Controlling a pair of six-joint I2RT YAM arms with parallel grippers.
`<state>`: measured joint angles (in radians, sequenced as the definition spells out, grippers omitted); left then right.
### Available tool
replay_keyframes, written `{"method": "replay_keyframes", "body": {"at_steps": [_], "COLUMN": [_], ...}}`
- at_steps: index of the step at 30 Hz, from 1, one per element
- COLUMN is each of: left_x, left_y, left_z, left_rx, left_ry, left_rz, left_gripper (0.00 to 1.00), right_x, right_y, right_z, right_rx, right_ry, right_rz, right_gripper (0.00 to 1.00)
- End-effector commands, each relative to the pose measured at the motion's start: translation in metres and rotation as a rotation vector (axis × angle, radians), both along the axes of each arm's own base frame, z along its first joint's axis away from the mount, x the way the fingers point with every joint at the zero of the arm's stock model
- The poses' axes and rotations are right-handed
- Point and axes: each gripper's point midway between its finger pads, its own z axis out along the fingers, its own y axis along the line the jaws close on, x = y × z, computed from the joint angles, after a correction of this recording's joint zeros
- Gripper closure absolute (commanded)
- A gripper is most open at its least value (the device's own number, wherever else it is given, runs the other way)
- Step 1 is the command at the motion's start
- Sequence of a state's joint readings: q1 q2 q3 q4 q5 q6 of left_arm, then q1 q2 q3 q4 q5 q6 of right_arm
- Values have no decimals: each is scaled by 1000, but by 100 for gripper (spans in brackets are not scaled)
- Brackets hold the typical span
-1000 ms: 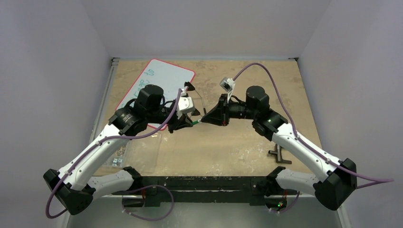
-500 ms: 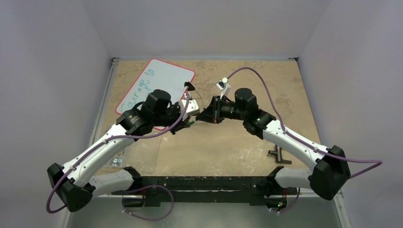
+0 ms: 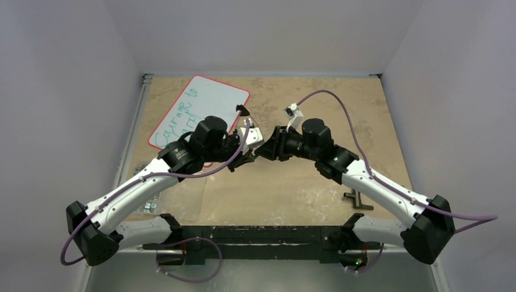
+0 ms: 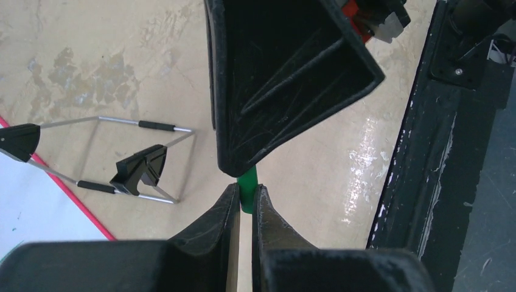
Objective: Write a sentence on the whiteboard
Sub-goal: Insert the whiteboard marker without the cap into the pen cap, then put down the whiteboard marker at the center of the board.
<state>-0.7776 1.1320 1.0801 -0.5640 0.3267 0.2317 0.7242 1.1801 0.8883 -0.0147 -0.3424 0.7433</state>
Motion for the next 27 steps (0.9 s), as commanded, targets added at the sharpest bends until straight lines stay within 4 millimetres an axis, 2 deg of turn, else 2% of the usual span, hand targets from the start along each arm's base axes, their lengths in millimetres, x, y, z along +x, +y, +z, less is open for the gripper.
{"method": "replay_keyframes", "body": {"at_steps": [1,4,10,17,23,27], "left_x": [1,6,5,12,21,23], "left_y": [-36,-30,-36,-39,-45,-50], "left_z": [62,52,28,-17,-58,-82], "left_rx": [-227,-191,-195,-121,-81,-61], "left_ry": [-121,-115,-48,35,115,162], "left_rz": [-77,-37,-27,12,70,82], "left_gripper": [100,100,100,100,100,100], "right_x": [20,31,43,49,42,39], "right_y": [-39,-67,-115,-162,-181,-187], "right_z": [-16,-2,32,36,45,49], "right_rx": [-192,-236,-323,-447,-431,-420], "right_ry": [-78,-137,-262,-307,-339,-357], "right_rz": [-150,-256,-452,-635,-710,-723], "right_gripper": [55,32,2,1,1,1]}}
